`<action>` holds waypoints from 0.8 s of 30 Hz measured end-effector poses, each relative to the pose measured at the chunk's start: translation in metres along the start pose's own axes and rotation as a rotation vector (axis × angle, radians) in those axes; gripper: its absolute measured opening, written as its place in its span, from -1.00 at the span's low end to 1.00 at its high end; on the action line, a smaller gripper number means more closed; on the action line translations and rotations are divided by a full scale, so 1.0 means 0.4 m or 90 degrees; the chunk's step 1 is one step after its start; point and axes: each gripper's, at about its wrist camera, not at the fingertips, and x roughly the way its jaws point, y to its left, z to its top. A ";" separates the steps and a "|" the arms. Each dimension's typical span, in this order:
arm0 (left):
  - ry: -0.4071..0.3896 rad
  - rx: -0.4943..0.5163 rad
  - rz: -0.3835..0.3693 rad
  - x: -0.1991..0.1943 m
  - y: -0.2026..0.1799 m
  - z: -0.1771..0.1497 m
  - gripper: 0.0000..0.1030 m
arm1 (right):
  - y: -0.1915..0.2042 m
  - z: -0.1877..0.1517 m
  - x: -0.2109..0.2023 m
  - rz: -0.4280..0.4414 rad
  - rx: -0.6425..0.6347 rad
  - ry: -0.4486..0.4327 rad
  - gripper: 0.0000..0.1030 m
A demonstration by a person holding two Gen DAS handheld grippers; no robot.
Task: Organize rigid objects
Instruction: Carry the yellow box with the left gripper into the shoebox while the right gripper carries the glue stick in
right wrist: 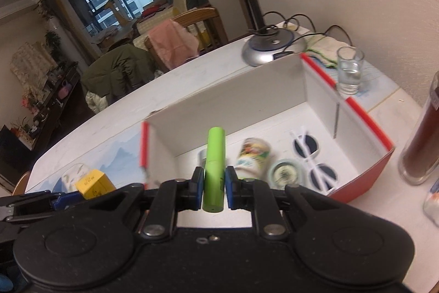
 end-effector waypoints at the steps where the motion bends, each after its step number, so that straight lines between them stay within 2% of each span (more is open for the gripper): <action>1: 0.003 0.004 0.000 0.010 -0.013 0.009 -0.43 | -0.015 0.006 0.006 -0.001 0.002 0.002 -0.71; 6: 0.019 0.034 0.002 0.071 -0.068 0.038 -0.43 | -0.068 0.030 0.030 -0.008 0.005 0.007 -0.71; 13: 0.096 0.023 0.002 0.176 -0.093 0.022 -0.44 | -0.130 0.048 0.091 -0.016 -0.005 0.030 -0.71; 24: 0.179 0.013 0.004 0.272 -0.113 0.015 -0.44 | -0.153 0.038 0.186 -0.029 -0.051 0.084 -0.71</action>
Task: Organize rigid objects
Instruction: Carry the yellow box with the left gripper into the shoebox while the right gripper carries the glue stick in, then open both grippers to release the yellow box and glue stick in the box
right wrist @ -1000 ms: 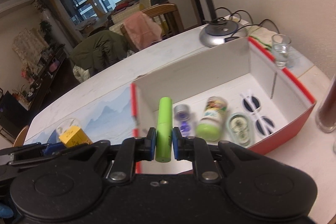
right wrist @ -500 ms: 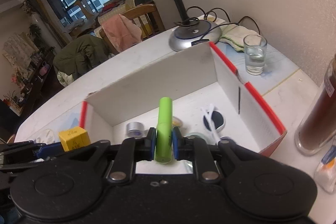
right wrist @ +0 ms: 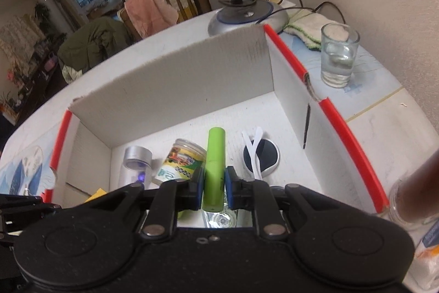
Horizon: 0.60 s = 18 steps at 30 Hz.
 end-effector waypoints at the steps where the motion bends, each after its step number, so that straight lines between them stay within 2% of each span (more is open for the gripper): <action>1: 0.007 0.000 0.002 0.008 -0.001 0.003 -0.44 | 0.002 -0.003 0.006 -0.001 -0.005 0.005 -0.71; 5: 0.027 -0.002 0.009 0.039 -0.005 0.011 -0.44 | 0.004 -0.007 0.022 -0.002 -0.017 0.017 -0.71; 15: 0.031 -0.017 0.022 0.077 -0.008 0.051 -0.43 | 0.009 -0.007 0.035 0.002 -0.039 0.030 -0.71; 18: 0.035 -0.018 0.024 0.090 -0.009 0.061 -0.43 | 0.009 -0.006 0.037 0.009 -0.043 0.042 -0.62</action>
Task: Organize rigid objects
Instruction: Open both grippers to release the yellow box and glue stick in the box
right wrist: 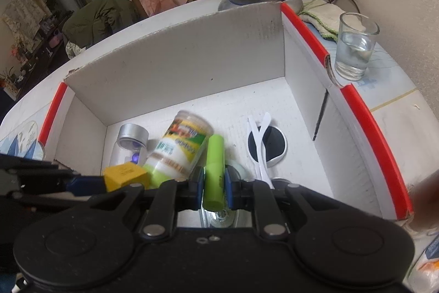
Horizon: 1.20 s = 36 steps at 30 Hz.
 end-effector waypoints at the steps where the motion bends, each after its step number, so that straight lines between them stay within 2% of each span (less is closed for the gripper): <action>1: 0.002 -0.001 0.001 0.004 0.000 0.003 -0.43 | 0.000 0.000 0.000 0.001 -0.002 0.004 -0.59; 7: 0.014 -0.007 -0.001 0.026 0.007 -0.001 -0.43 | -0.002 -0.002 -0.009 0.004 -0.001 0.009 -0.59; 10: 0.018 -0.009 -0.001 0.031 0.007 -0.003 -0.41 | -0.002 -0.003 -0.019 0.004 0.004 0.006 -0.51; 12: 0.017 -0.004 0.004 0.031 0.006 -0.008 -0.14 | -0.003 -0.003 -0.028 0.004 0.008 0.003 -0.43; 13: 0.010 -0.002 0.006 0.026 0.005 -0.012 0.10 | -0.003 -0.004 -0.033 0.005 0.010 0.000 -0.38; 17: -0.020 0.005 -0.016 -0.005 -0.002 -0.019 0.11 | -0.002 -0.004 -0.057 0.008 0.020 -0.012 -0.28; 22: -0.056 0.003 -0.025 -0.047 -0.002 -0.033 0.21 | 0.005 -0.006 -0.093 0.009 0.027 -0.026 -0.17; 26: -0.083 0.006 -0.034 -0.086 0.004 -0.049 0.21 | 0.020 -0.012 -0.122 0.012 0.031 -0.038 -0.11; 32: -0.130 0.007 -0.040 -0.155 0.024 -0.083 0.21 | 0.060 -0.020 -0.174 0.019 0.026 -0.062 -0.06; 36: -0.158 0.001 -0.043 -0.209 0.052 -0.107 0.21 | 0.095 -0.029 -0.215 0.019 0.018 -0.084 0.07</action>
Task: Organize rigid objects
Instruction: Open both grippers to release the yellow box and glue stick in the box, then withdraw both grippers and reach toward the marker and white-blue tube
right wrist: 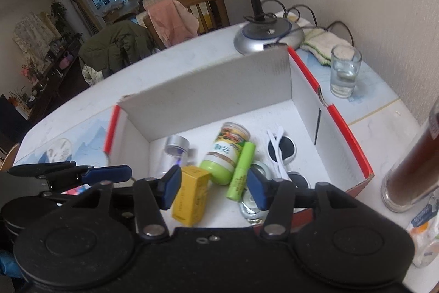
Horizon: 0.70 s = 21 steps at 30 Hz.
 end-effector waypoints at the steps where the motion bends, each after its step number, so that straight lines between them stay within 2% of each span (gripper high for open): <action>1: -0.006 -0.002 0.001 -0.015 0.008 -0.003 0.21 | 0.009 -0.001 -0.009 0.000 -0.001 -0.005 0.12; 4: -0.027 -0.005 0.002 -0.062 0.034 -0.015 0.21 | 0.039 -0.008 -0.038 0.005 -0.002 -0.020 0.21; 7: -0.041 -0.017 0.000 -0.102 0.067 -0.030 0.36 | 0.072 -0.017 -0.061 0.006 -0.007 -0.032 0.28; 16: -0.070 -0.048 0.011 -0.210 0.175 -0.090 0.39 | 0.195 -0.059 -0.102 0.018 -0.029 -0.048 0.56; 21: -0.085 -0.063 0.013 -0.267 0.241 -0.125 0.53 | 0.268 -0.086 -0.110 0.018 -0.042 -0.052 0.68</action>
